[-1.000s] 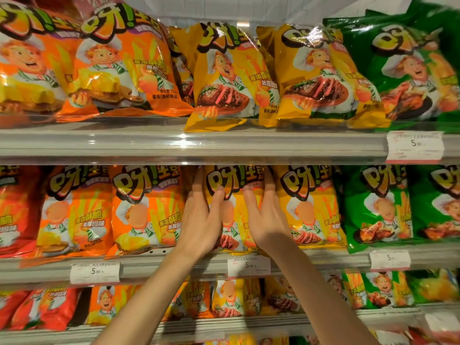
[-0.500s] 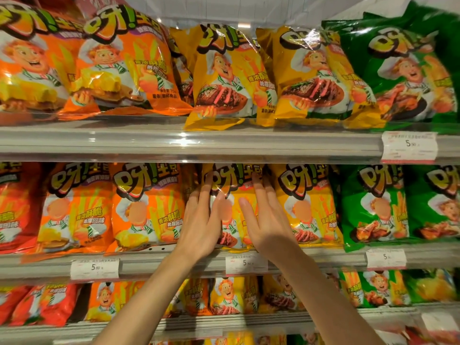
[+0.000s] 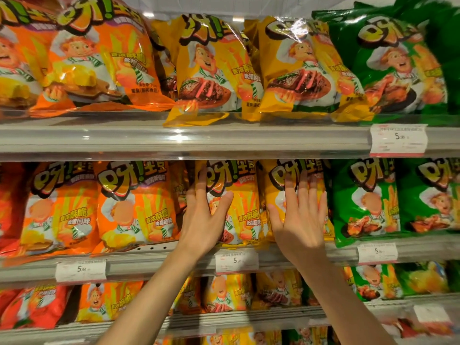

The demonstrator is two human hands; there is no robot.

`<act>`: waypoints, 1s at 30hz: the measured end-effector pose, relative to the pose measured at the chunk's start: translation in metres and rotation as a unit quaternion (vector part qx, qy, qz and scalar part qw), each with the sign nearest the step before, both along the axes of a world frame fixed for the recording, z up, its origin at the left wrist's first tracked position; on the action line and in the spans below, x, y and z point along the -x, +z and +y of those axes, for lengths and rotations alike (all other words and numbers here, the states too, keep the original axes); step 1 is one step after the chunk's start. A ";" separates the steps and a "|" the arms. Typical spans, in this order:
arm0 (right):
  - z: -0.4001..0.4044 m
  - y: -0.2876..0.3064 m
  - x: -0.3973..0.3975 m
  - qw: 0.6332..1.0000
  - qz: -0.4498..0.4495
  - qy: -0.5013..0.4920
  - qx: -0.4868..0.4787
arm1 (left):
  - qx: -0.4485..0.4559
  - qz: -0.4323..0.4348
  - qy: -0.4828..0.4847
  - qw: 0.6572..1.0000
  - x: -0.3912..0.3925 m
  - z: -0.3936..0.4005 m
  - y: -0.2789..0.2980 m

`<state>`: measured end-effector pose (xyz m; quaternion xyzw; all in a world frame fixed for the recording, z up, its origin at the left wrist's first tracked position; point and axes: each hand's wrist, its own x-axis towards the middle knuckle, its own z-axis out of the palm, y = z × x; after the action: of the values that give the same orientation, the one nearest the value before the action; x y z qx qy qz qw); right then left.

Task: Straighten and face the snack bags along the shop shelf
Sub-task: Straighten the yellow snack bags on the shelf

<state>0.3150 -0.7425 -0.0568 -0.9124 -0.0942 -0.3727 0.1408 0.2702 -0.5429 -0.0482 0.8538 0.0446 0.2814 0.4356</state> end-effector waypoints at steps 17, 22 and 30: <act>0.016 0.018 0.056 0.965 -0.033 0.165 -0.199 | -0.002 -0.031 -0.068 0.997 0.054 0.040 -0.001; 0.030 -0.001 0.088 0.923 0.146 0.196 -0.296 | 0.069 -0.022 -0.105 0.992 0.095 0.069 -0.010; 0.065 -0.053 0.123 0.884 0.253 0.172 -0.353 | 0.237 0.008 -0.059 0.970 0.142 0.108 -0.040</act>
<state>0.1915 -0.6775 -0.1100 -0.8351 -0.0728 -0.1081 0.5344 0.1283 -0.4344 -0.0883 0.7297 0.0627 0.2294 0.6411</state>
